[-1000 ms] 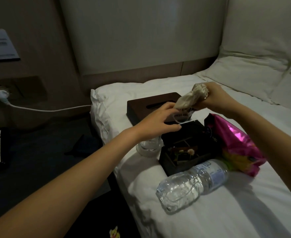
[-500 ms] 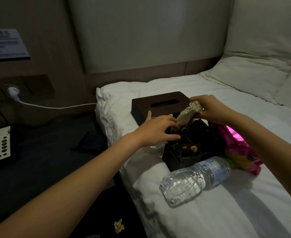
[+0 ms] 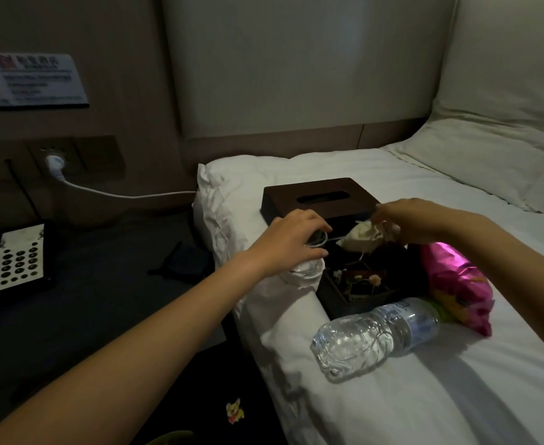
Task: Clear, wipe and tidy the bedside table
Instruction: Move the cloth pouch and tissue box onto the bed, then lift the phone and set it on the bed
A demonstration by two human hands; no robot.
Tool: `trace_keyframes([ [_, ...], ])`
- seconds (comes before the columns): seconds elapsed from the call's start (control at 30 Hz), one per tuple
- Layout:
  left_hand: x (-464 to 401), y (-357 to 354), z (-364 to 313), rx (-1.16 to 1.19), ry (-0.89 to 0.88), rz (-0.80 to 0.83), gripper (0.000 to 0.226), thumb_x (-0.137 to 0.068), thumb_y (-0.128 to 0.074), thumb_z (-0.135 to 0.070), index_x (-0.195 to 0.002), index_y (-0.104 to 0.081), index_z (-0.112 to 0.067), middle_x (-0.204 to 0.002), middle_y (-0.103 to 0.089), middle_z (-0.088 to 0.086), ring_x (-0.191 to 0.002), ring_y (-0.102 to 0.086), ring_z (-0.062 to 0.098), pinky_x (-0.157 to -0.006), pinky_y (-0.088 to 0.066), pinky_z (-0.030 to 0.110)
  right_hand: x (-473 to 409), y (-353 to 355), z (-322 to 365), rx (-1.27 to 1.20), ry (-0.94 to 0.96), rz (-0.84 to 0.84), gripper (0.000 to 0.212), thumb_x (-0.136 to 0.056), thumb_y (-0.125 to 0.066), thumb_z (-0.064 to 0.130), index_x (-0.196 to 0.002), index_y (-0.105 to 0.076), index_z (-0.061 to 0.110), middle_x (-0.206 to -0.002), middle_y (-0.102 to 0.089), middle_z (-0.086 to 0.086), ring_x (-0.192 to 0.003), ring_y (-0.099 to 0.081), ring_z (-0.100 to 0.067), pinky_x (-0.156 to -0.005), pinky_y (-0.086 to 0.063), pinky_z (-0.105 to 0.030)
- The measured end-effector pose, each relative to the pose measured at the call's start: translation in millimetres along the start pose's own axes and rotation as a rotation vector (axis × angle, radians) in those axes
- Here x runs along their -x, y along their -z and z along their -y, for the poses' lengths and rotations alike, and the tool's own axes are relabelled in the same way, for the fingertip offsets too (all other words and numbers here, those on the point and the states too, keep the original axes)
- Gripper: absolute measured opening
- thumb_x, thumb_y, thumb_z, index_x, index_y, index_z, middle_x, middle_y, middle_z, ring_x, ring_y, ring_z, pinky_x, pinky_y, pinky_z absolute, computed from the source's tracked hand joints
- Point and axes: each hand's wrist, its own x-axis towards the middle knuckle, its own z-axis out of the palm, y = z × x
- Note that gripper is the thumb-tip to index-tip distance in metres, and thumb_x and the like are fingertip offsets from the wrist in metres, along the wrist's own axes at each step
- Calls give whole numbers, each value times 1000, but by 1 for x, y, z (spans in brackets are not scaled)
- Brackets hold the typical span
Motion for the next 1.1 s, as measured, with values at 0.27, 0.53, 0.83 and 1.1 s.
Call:
trace_keyframes([
  [0.27,7,-2,-3,69,20,3,46,-90,-66,-29,-134,-55,-20,-133,-52,-2,-123,-47,15,-99,-44,35,20,11,8,-103,-77,159,58,-88,-40,-16,-131,-57,20,-140,-49,-11,-120,-52,-28,-81,-41,-28],
  [0.53,33,29,14,262,147,-279,37,-87,-71,-18,-123,-62,-14,-123,-62,2,-116,-55,15,-100,-44,28,8,50,63,-365,91,-318,41,-89,-51,-12,-119,-66,13,-111,-70,-6,-104,-65,-20,-87,-51,-31],
  [0.83,151,78,115,429,508,-493,31,-82,-76,-12,-110,-67,-18,-106,-70,-1,-102,-65,10,-90,-51,23,-40,49,242,-910,342,-308,32,-103,-45,22,-129,-57,8,-117,-67,-12,-107,-64,-20,-96,-51,-39],
  [1.1,289,102,220,465,884,-711,29,-83,-73,-6,-111,-65,-8,-105,-67,8,-99,-64,18,-87,-50,27,-103,12,405,-1397,298,-36,33,-104,-42,18,-128,-52,-3,-112,-61,-19,-97,-58,-24,-81,-49,-32],
])
